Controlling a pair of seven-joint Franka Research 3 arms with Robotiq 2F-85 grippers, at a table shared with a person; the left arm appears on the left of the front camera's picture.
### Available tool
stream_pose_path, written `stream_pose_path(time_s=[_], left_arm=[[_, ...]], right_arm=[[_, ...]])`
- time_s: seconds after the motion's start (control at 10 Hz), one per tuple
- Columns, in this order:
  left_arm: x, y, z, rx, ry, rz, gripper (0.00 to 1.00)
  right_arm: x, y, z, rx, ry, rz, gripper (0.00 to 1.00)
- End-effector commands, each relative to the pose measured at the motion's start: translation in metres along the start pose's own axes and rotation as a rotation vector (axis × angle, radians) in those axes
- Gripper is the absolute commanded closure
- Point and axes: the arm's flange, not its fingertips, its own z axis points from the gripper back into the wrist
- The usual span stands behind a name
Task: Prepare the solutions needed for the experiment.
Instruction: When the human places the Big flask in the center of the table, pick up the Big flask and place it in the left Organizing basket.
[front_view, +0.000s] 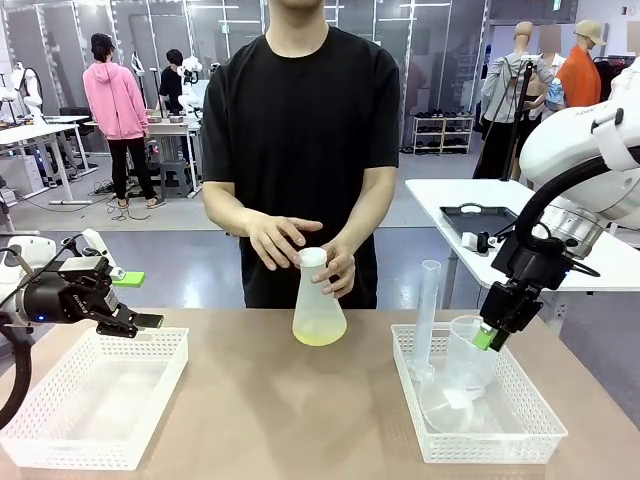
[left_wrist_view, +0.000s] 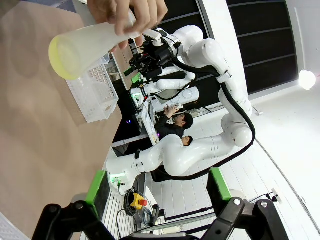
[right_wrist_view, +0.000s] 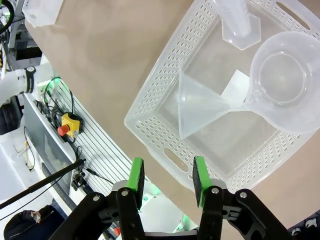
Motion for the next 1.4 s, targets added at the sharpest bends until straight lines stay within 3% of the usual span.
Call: stream_pose_path(time_s=[0.0, 0.2, 0.4, 0.5, 0.8, 1.1, 1.3], left_arm=[[0.000, -0.001, -0.001, -0.005, 0.000, -0.002, 0.00], [0.000, -0.001, -0.001, -0.005, 0.000, -0.002, 0.00], [0.000, -0.001, -0.001, -0.005, 0.000, -0.002, 0.00], [0.000, -0.001, -0.001, -0.005, 0.000, -0.002, 0.00], [0.000, -0.001, -0.001, -0.005, 0.000, -0.002, 0.00], [0.000, -0.001, -0.001, -0.005, 0.000, -0.002, 0.00], [0.000, -0.001, -0.001, -0.005, 0.000, -0.002, 0.00]], right_arm=[[-0.002, 0.001, 0.001, 0.000, -0.002, 0.006, 0.49], [0.000, 0.000, 0.000, 0.000, 0.000, 0.000, 0.49], [-0.027, 0.006, 0.010, 0.057, -0.243, -0.087, 0.49], [-0.033, 0.006, 0.011, 0.110, -0.305, -0.106, 0.49], [-0.064, 0.007, 0.010, 0.421, -0.389, -0.194, 0.49], [-0.071, -0.001, 0.005, 0.757, -0.406, -0.274, 0.49], [-0.073, -0.003, 0.001, 0.798, -0.459, -0.300, 0.49]])
